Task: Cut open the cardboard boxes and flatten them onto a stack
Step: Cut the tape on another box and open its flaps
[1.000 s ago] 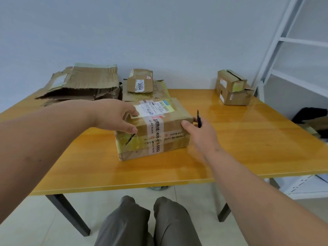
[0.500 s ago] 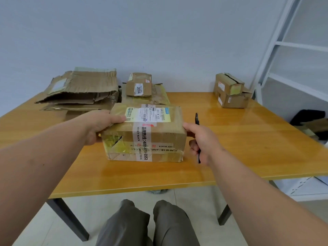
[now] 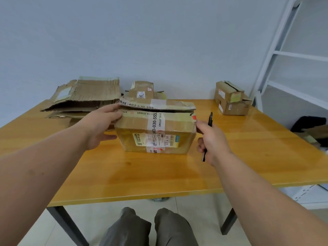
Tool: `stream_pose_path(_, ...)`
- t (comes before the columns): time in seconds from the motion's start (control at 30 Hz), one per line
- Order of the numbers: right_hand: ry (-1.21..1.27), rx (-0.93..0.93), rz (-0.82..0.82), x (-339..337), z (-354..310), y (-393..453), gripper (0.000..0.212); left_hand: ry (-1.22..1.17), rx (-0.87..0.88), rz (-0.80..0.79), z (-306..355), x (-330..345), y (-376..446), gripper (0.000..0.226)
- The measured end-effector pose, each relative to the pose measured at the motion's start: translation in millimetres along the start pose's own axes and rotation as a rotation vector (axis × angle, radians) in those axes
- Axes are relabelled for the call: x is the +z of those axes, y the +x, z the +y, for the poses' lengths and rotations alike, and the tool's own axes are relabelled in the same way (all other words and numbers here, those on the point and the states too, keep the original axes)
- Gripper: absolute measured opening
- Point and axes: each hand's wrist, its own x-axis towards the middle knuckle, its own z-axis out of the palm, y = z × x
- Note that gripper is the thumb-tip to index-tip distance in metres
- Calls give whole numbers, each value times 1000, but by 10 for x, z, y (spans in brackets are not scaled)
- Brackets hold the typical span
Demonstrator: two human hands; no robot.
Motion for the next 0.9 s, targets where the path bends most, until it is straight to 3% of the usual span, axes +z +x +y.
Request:
stream_pose_path(0.13, -131, -53, 0, 15, -138, 22, 12, 87, 68, 62, 46, 24, -3, 40)
stream_pose_path(0.2, -178, -16, -23, -7, -205, 35, 2, 74, 81, 79, 74, 24, -13, 38)
stream_pose_path(0.3, -216, 91, -98, -16, -310, 118, 9, 75, 53, 69, 113, 0, -30, 39)
stream_pose_path(0.37, -333, 153, -165, 26, -423, 154, 31, 195, 22, 4, 150, -38, -53, 25)
stream_pose_path(0.4, -393, 166, -212, 50, -473, 174, 55, 246, -8, -43, 178, -63, -61, 30)
stream_pose_path(0.43, -448, 166, -254, 76, -520, 186, 78, 281, -43, -95, 219, -75, -85, 44)
stream_pose_path(0.47, -504, 161, -296, 101, -574, 187, 88, 321, -75, -146, 271, -82, -101, 69)
stream_pose_path(0.53, -664, 158, -359, 172, -701, 166, 69, 475, -126, -239, 381, -94, -64, 138)
stream_pose_path(0.57, -776, 158, -360, 215, -773, 148, 59, 570, -153, -277, 438, -76, -64, 154)
stream_pose_path(0.6, -895, 140, -344, 264, -836, 142, 54, 655, -170, -300, 481, -40, -60, 152)
stream_pose_path(0.7, -1214, -21, -248, 477, -904, 154, 48, 872, -172, -206, 547, 133, 3, 87)
stream_pose_path(0.73, -1314, -71, -203, 552, -885, 163, 50, 924, -176, -171, 561, 180, 43, 79)
stream_pose_path(0.83, -1515, -112, -104, 717, -788, 220, 61, 1096, -200, -130, 629, 353, 70, 92)
stream_pose_path(0.9, -1547, -110, -67, 764, -774, 256, 56, 1248, -155, -67, 639, 459, 96, 96)
